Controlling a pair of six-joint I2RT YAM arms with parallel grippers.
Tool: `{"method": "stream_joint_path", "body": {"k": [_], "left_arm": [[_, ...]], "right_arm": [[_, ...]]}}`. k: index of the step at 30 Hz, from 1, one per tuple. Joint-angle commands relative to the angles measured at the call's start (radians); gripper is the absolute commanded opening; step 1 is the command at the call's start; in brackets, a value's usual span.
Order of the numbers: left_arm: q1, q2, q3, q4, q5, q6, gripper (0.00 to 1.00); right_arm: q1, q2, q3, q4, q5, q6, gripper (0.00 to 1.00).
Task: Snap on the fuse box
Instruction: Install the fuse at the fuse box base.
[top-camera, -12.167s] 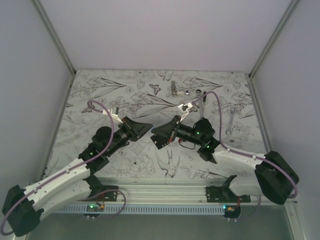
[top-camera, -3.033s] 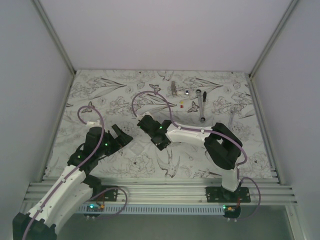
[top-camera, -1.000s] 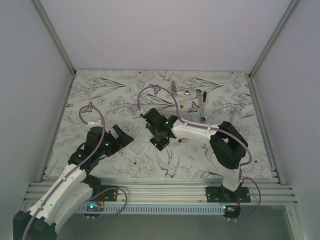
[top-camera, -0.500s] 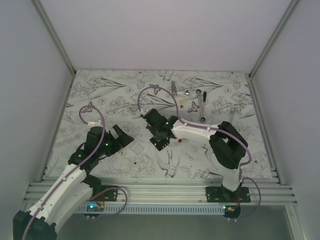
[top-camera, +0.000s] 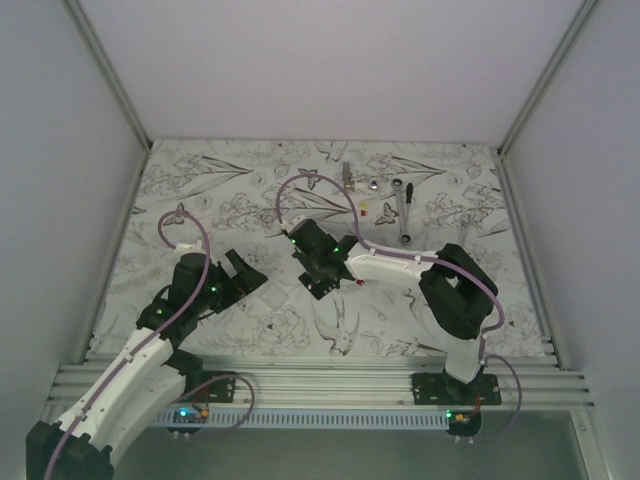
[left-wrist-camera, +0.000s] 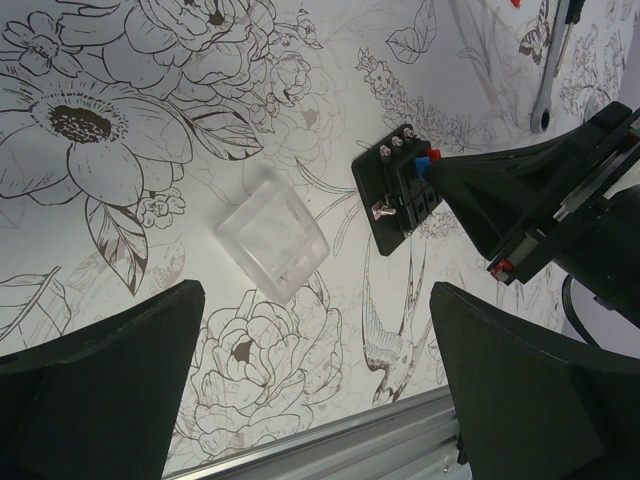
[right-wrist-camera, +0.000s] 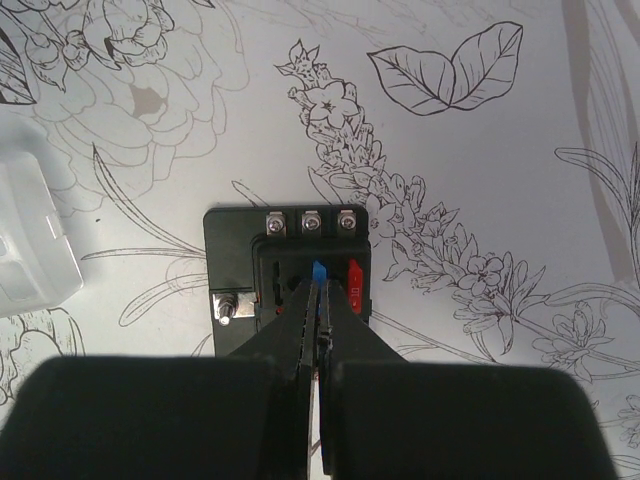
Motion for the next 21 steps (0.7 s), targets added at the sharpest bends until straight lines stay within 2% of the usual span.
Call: {"method": "stream_joint_path", "body": {"k": [1, 11, 21], "left_arm": [[0.008, -0.001, -0.005, -0.01, 0.012, 0.003, 1.0], [0.007, 0.009, -0.001, -0.008, 0.016, 0.005, 1.0], [0.007, 0.033, 0.006, -0.003, 0.034, 0.01, 1.0]], "right_arm": [[-0.023, 0.086, -0.046, -0.094, -0.021, 0.012, 0.0], [-0.045, 0.214, 0.086, -0.219, -0.065, 0.022, 0.0], [-0.048, 0.147, 0.059, -0.325, -0.058, 0.035, 0.0]]}}
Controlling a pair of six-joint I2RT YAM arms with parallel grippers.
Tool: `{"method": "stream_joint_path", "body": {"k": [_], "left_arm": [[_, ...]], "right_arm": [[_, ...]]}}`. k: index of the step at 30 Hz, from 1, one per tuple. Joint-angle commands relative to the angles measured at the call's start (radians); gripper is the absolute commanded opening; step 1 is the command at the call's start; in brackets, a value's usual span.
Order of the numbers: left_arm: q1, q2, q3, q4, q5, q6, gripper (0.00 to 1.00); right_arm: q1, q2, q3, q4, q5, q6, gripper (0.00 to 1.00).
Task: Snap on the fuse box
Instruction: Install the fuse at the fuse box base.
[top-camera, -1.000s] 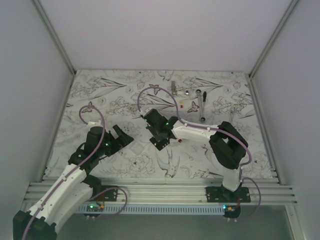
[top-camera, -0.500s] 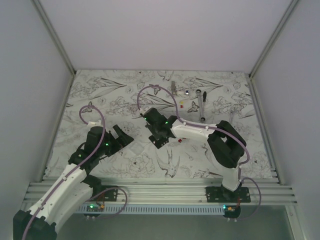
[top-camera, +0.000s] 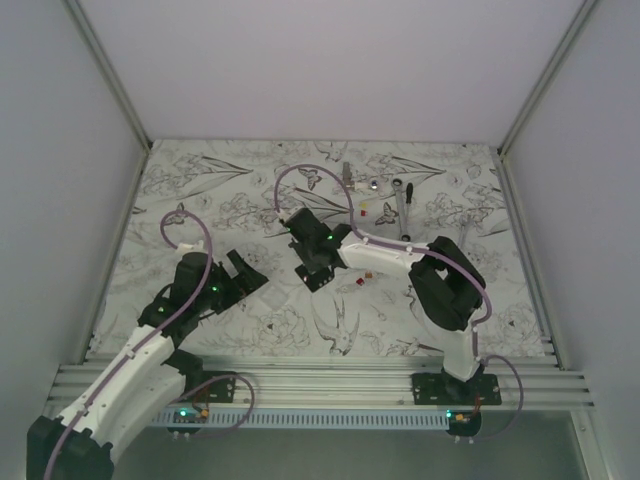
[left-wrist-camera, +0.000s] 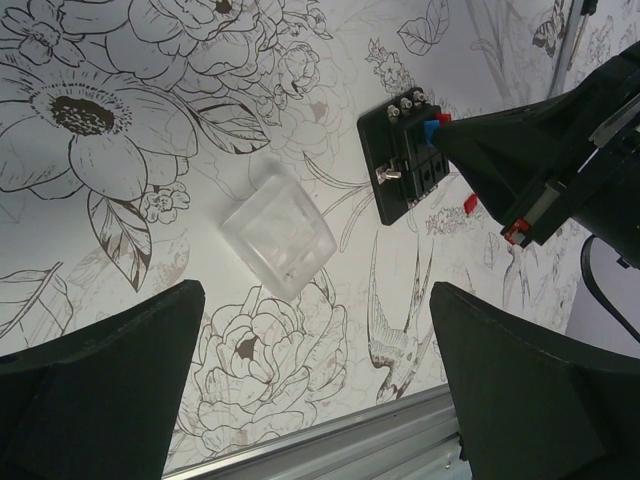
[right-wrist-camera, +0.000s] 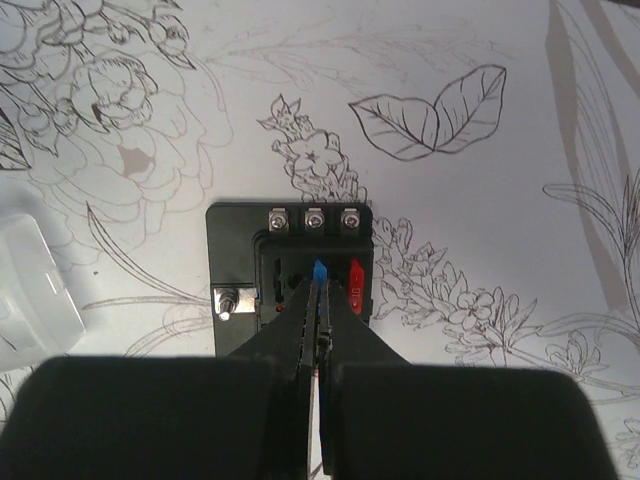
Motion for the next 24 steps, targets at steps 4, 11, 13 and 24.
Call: {"method": "stream_joint_path", "body": {"k": [4, 11, 13, 24], "left_arm": [[0.006, 0.025, 0.009, 0.005, 0.042, 0.008, 1.0], [0.003, 0.036, 0.005, 0.017, 0.048, 0.006, 1.0], [0.002, 0.036, 0.004, 0.018, 0.049, 0.007, 1.0], [0.0, 0.04, 0.004, 0.023, 0.043, 0.005, 1.0]], "right_arm": [[-0.015, 0.015, -0.052, -0.308, -0.035, 0.021, 0.0], [-0.029, 0.1, -0.004, -0.324, -0.058, 0.034, 0.0], [-0.034, 0.135, -0.003, -0.324, -0.055, 0.036, 0.0], [-0.038, 0.251, -0.019, -0.278, -0.058, 0.062, 0.0]]}}
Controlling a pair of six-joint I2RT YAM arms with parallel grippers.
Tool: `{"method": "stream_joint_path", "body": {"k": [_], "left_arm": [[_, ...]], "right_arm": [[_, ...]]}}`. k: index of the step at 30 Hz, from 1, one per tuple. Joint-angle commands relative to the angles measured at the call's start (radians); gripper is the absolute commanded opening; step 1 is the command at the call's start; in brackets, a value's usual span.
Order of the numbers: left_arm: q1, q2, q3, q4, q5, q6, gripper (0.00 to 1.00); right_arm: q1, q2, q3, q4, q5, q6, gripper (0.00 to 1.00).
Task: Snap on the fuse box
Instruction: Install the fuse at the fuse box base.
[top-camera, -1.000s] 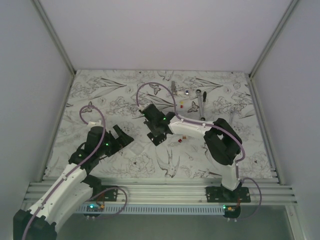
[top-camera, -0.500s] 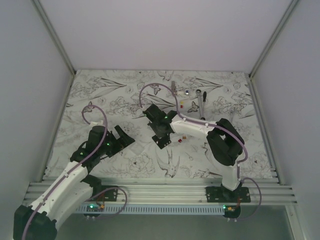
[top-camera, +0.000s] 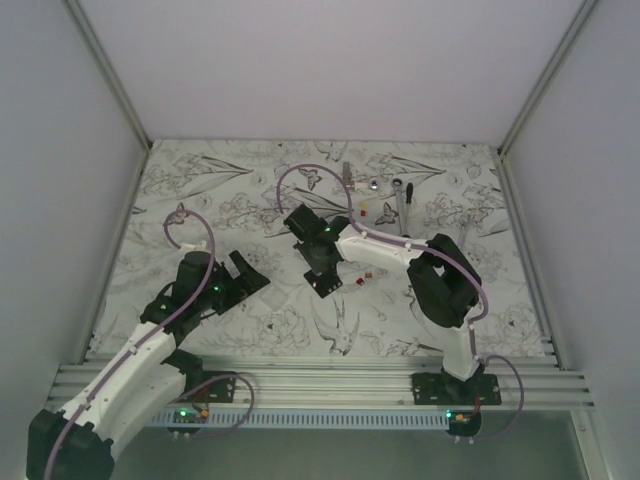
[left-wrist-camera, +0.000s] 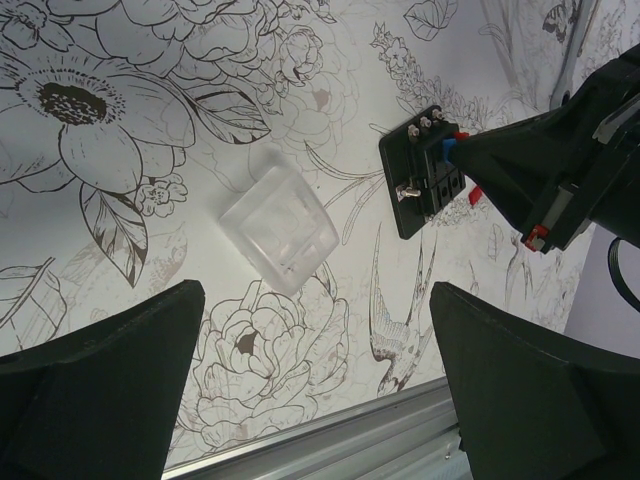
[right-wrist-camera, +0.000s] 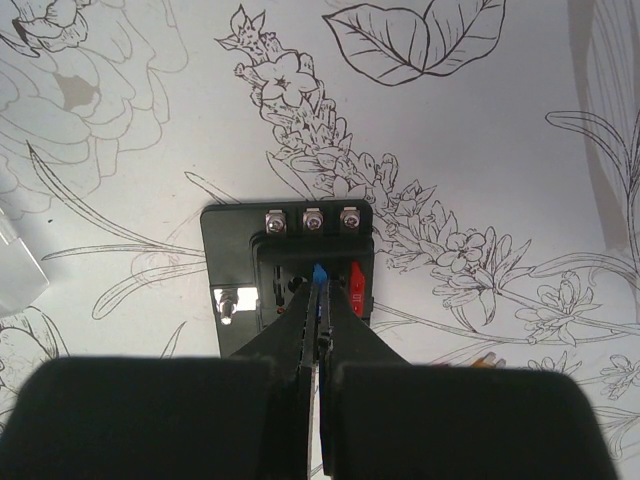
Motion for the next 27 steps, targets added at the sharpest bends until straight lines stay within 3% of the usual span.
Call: {"method": "stream_joint_path", "body": {"k": [1, 13, 17, 27], "left_arm": [[0.002, 0.006, 0.005, 0.016, 0.017, 0.005, 1.0], [-0.003, 0.0, 0.002, 0.019, 0.024, 0.0, 1.0], [-0.004, -0.016, 0.002, 0.019, 0.027, -0.003, 1.0], [-0.007, -0.018, 0.005, 0.019, 0.023, -0.009, 1.0]], "right_arm": [[-0.021, 0.221, -0.098, -0.068, -0.043, 0.037, 0.0], [-0.027, 0.256, -0.138, -0.063, -0.016, 0.059, 0.0], [-0.026, 0.172, -0.147, -0.054, -0.02, 0.054, 0.0], [-0.017, -0.021, -0.098, -0.018, -0.005, 0.035, 0.25]]}}
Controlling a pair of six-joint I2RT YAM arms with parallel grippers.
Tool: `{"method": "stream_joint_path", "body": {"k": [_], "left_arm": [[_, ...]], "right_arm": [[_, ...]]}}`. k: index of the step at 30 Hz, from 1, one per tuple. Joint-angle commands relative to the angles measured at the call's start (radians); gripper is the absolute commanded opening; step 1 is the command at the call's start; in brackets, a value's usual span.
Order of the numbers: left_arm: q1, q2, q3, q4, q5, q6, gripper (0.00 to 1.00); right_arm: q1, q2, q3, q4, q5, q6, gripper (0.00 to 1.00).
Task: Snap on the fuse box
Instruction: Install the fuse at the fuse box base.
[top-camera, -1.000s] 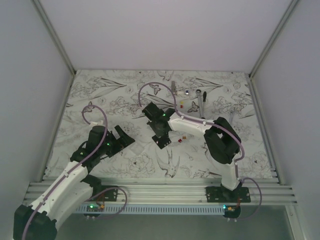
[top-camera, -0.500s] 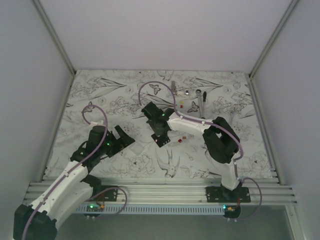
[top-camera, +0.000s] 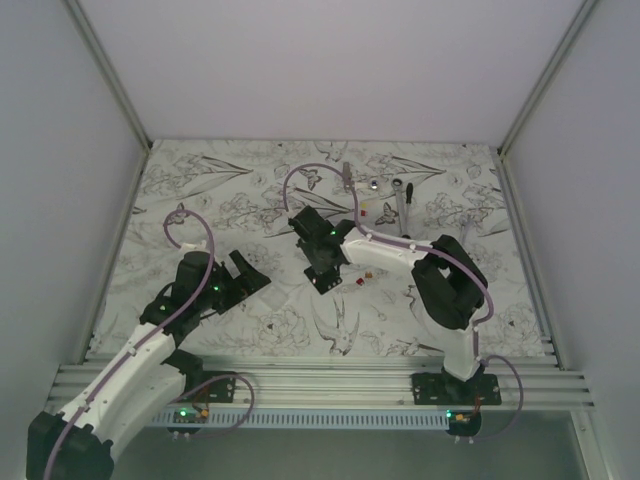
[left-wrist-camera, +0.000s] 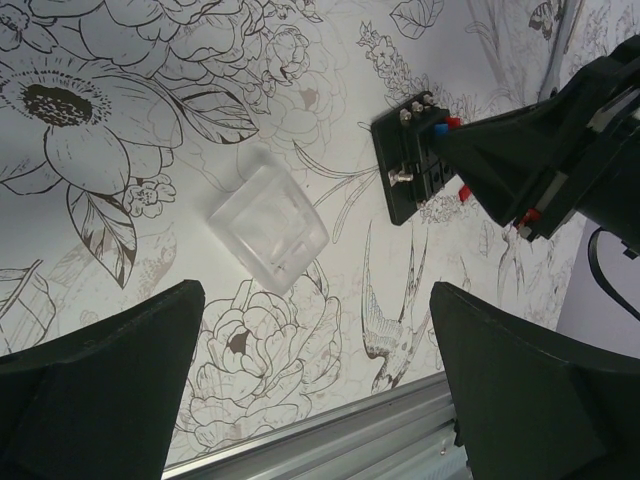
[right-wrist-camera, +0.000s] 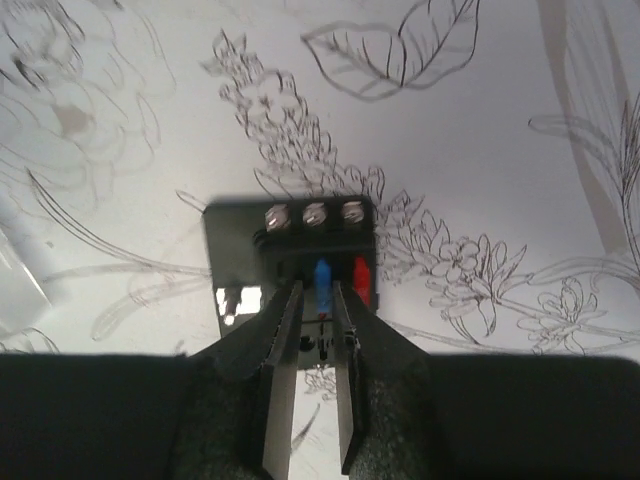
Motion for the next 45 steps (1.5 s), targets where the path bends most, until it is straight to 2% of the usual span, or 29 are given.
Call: {"method": "stream_joint_path", "body": {"k": [1, 8, 18, 31, 45], "left_arm": [[-0.004, -0.007, 0.005, 0.011, 0.011, -0.008, 1.0], [-0.006, -0.001, 0.007, 0.012, 0.009, -0.006, 1.0], [-0.006, 0.002, 0.005, 0.011, 0.004, -0.002, 1.0], [-0.007, 0.018, 0.009, 0.014, 0.005, 0.004, 1.0], [-0.007, 0.03, 0.01, 0.022, 0.005, 0.006, 1.0]], "right_arm": [[-0.01, 0.018, -0.026, -0.117, -0.03, -0.001, 0.26], [-0.005, -0.05, 0.009, -0.107, -0.051, -0.027, 0.31], [-0.021, -0.174, -0.021, -0.091, -0.048, -0.046, 0.34], [-0.079, -0.04, 0.02, -0.045, -0.071, -0.073, 0.21], [-0.081, -0.081, 0.022, -0.023, -0.112, -0.111, 0.21]]}}
